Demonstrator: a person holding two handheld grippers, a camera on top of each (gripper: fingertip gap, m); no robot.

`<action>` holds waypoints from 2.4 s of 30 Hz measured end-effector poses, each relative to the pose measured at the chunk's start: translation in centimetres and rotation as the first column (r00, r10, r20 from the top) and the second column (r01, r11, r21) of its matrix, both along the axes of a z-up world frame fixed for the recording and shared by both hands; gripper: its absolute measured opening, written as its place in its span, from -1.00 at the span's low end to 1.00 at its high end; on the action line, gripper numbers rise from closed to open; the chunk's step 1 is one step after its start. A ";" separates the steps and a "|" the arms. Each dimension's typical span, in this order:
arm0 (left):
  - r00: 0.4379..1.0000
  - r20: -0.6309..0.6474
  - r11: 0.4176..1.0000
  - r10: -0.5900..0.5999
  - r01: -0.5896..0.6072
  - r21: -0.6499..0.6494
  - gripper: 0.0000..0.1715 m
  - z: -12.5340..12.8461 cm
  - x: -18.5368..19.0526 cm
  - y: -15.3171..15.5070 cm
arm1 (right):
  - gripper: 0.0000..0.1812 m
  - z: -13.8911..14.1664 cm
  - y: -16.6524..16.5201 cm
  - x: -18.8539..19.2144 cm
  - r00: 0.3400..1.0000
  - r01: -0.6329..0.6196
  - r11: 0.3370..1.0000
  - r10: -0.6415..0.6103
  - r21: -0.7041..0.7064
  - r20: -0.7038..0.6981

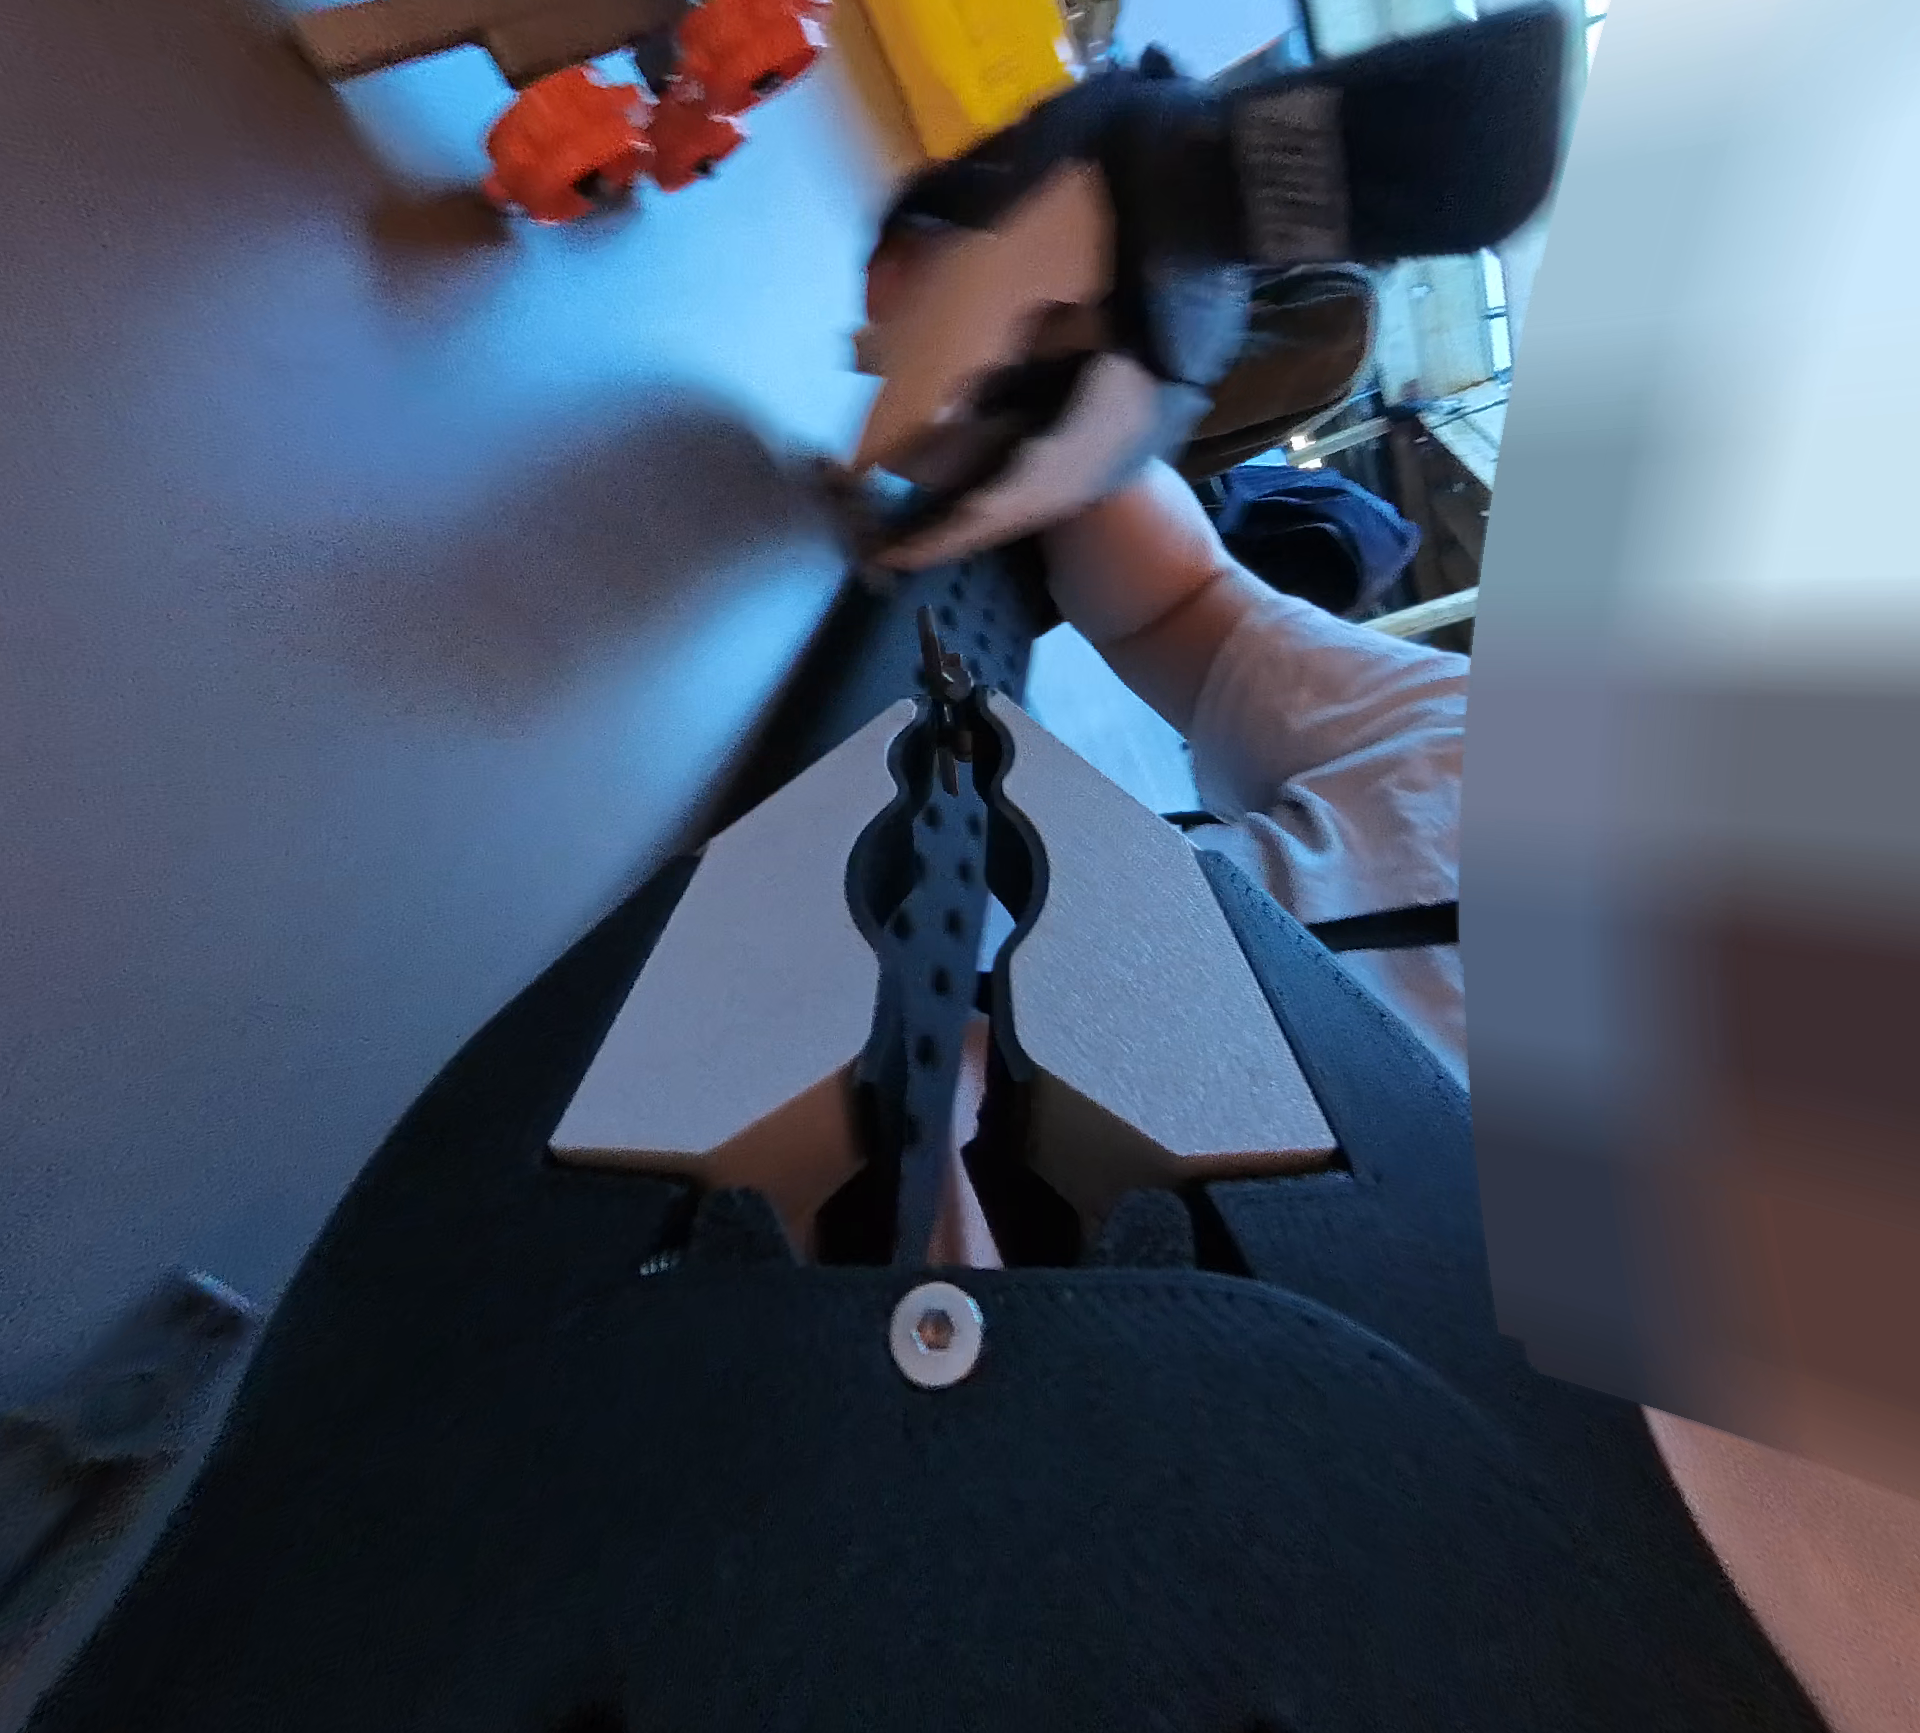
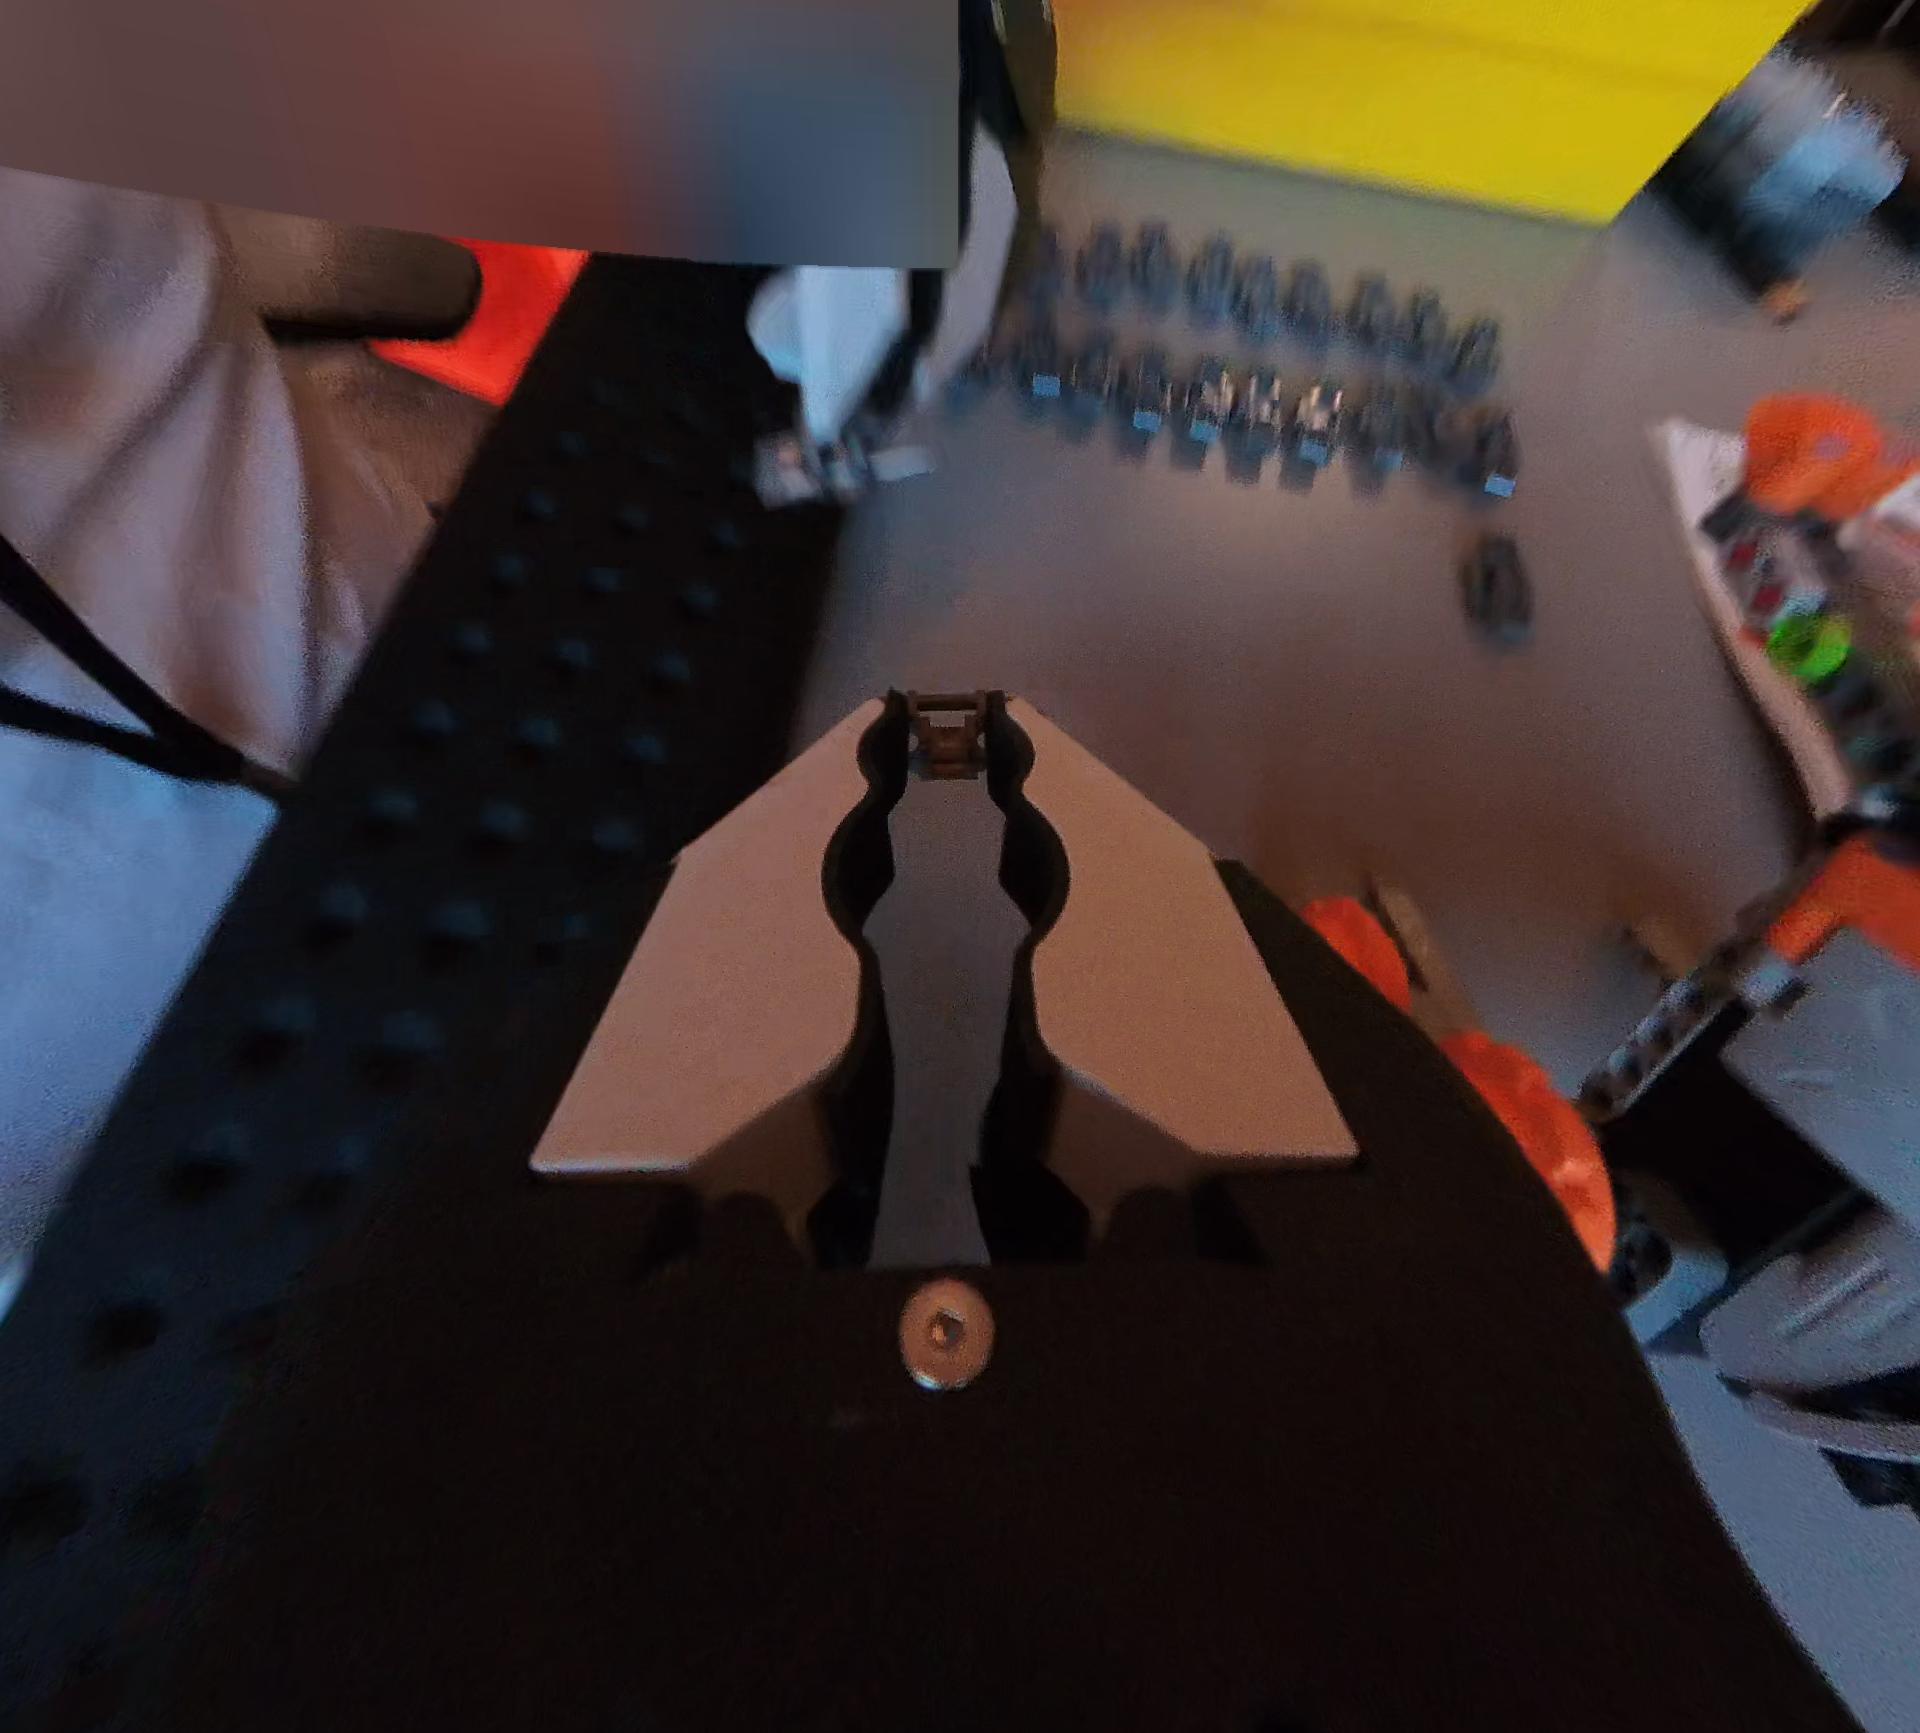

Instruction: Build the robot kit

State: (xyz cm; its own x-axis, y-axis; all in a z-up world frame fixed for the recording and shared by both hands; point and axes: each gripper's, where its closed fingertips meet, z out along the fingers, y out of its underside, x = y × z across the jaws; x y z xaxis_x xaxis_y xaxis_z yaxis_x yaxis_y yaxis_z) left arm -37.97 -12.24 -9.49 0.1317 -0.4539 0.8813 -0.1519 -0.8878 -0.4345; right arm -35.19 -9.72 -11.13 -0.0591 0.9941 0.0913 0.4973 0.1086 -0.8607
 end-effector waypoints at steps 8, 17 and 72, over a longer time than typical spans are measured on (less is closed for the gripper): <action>0.995 -0.100 1.000 -0.021 0.019 -0.020 -0.96 -2.0 1.4 2.8 | -0.85 0.7 0.8 -1.6 0.988 0.153 0.981 -0.154 0.116 -0.001; 0.982 -0.186 1.000 -0.025 0.025 -0.005 -0.96 -3.7 1.9 3.4 | -0.86 -1.8 1.3 -1.7 0.971 0.179 0.969 -0.201 0.168 0.126; 0.998 -0.023 0.965 0.065 -0.057 0.254 -0.86 -0.6 0.8 3.8 | -0.85 0.9 2.0 -2.0 0.952 0.241 0.686 -0.306 0.686 -0.028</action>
